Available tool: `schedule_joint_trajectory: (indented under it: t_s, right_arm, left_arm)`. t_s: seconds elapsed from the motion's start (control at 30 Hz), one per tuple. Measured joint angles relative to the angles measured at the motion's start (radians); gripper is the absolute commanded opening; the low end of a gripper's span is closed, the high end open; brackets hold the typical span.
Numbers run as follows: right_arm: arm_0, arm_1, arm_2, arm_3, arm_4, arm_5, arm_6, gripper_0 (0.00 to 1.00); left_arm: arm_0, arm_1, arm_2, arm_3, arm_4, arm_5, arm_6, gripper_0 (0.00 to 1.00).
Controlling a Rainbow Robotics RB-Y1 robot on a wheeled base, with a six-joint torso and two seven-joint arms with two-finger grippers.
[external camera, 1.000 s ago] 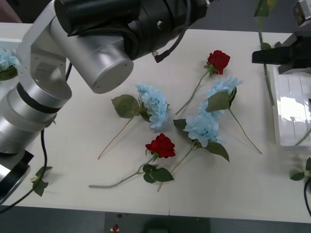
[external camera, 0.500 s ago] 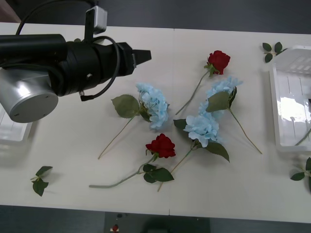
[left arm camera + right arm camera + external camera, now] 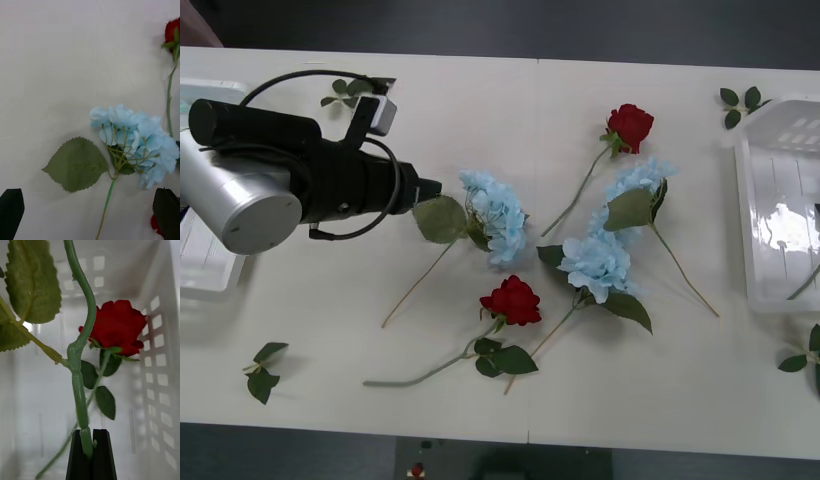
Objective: Put the red flowers into the right box and the blue flowers into the left box
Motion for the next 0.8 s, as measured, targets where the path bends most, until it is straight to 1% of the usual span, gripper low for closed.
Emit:
schedule_joint_trajectory:
  t_s: [0.1, 0.17, 0.27, 0.3, 0.33, 0.37, 0.4, 0.43, 0.47, 0.5, 0.67, 0.7, 0.8]
  right_arm:
    - [0.0, 0.001, 0.061, 0.015, 0.056, -0.041, 0.0, 0.0]
    - [0.0, 0.006, 0.09, 0.015, 0.095, -0.053, 0.0, 0.0]
    - [0.0, 0.034, 0.096, 0.015, 0.14, -0.053, -0.001, 0.0]
    - [0.0, 0.047, 0.091, 0.015, 0.153, -0.053, -0.001, 0.01]
    - [0.0, 0.06, 0.085, 0.015, 0.163, -0.053, -0.001, 0.04]
    - [0.0, 0.073, 0.078, 0.015, 0.168, -0.054, -0.001, 0.13]
    - [0.0, 0.084, 0.072, 0.015, 0.17, -0.055, -0.001, 0.25]
    - [0.0, 0.092, 0.067, 0.015, 0.17, -0.062, -0.001, 0.61]
    - [0.0, 0.099, 0.064, 0.015, 0.17, -0.072, -0.001, 0.89]
    - [0.0, 0.103, 0.065, 0.015, 0.17, -0.079, -0.001, 1.0]
    - [0.0, 0.104, 0.068, 0.007, 0.139, -0.071, -0.001, 1.0]
    - [-0.001, 0.104, 0.067, -0.004, 0.133, -0.053, -0.001, 1.0]
    - [-0.005, 0.103, 0.058, -0.071, 0.131, 0.064, 0.0, 1.0]
  left_arm:
    - [-0.023, -0.001, -0.066, 0.047, 0.0, -0.001, -0.062, 1.0]
    - [-0.052, -0.001, -0.121, 0.074, 0.0, -0.001, -0.063, 1.0]
    - [-0.106, -0.003, -0.205, 0.111, -0.002, -0.001, -0.063, 1.0]
    - [-0.124, -0.007, -0.229, 0.123, -0.005, -0.001, -0.063, 1.0]
    - [-0.138, -0.014, -0.248, 0.134, -0.009, -0.001, -0.063, 1.0]
    - [-0.15, -0.025, -0.263, 0.146, -0.015, -0.001, -0.063, 1.0]
    - [-0.158, -0.037, -0.273, 0.157, -0.023, -0.001, -0.063, 1.0]
    - [-0.164, -0.051, -0.28, 0.166, -0.032, -0.001, -0.063, 1.0]
    - [-0.169, -0.066, -0.286, 0.178, -0.042, -0.001, -0.063, 1.0]
    - [-0.174, -0.081, -0.294, 0.188, -0.051, -0.001, -0.063, 1.0]
    - [-0.207, -0.131, -0.36, 0.246, -0.09, -0.001, -0.063, 1.0]
    - [-0.214, -0.136, -0.377, 0.254, -0.096, -0.002, -0.063, 1.0]
    - [-0.224, -0.146, -0.414, 0.272, -0.115, -0.004, -0.063, 1.0]
